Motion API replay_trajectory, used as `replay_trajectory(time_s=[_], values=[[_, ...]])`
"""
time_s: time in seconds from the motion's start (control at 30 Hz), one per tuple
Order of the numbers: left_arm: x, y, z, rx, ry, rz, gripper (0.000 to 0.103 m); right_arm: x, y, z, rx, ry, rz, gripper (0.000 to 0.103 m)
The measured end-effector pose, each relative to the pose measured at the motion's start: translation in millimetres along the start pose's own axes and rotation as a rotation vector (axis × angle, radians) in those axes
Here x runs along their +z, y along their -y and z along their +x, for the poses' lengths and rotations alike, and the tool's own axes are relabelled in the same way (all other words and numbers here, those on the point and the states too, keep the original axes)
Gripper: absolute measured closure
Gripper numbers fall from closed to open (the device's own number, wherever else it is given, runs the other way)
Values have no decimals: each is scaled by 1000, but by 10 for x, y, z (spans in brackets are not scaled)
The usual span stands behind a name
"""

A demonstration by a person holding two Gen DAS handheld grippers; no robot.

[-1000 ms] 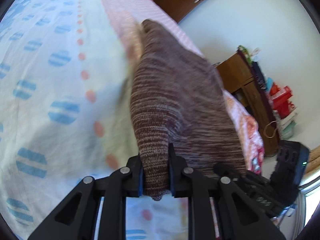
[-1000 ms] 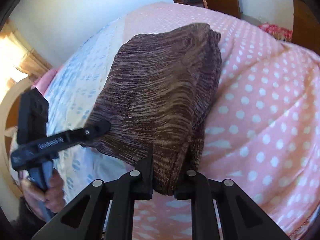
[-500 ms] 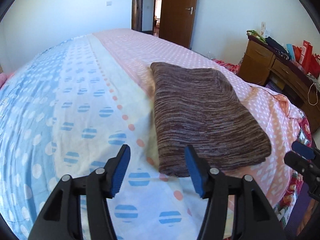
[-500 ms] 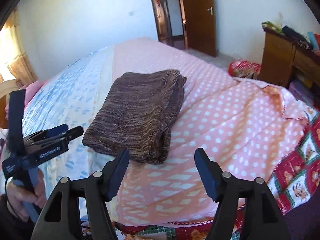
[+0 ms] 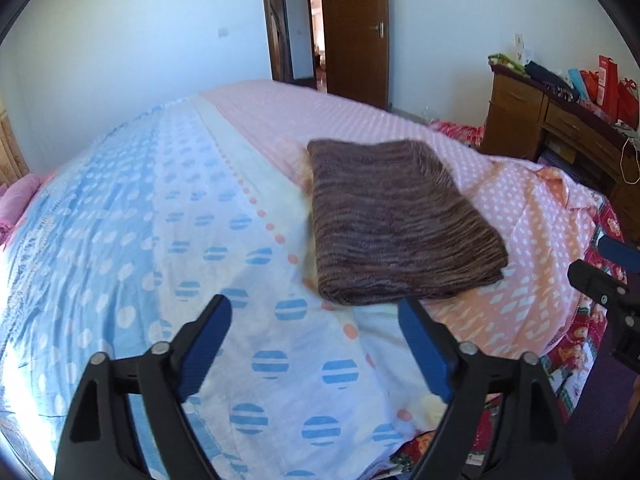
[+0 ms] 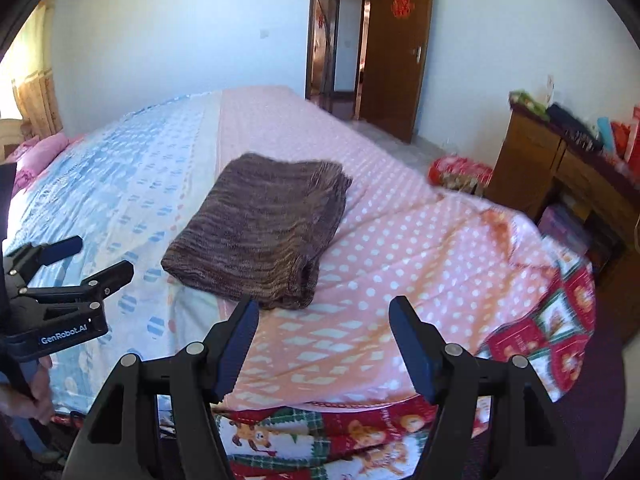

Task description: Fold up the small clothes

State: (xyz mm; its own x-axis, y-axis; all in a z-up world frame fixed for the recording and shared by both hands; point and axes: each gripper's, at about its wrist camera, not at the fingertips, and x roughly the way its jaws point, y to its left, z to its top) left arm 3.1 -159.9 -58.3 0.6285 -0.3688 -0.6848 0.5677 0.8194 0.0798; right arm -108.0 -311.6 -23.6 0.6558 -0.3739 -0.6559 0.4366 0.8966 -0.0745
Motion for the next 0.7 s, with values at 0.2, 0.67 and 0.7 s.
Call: replay_trajectory(time_s=[0.2,0.67,0.7], values=[[73,92,-500,71,176,37,0,107,-132,-441,-32,171,-45,25],[157,120,-1131,112,355,-40,0,205,-169,-1157,8,402,-12,18],[157,130,-1158,109,362,-46,0,208,-161,-1178,11,409,-7,16]])
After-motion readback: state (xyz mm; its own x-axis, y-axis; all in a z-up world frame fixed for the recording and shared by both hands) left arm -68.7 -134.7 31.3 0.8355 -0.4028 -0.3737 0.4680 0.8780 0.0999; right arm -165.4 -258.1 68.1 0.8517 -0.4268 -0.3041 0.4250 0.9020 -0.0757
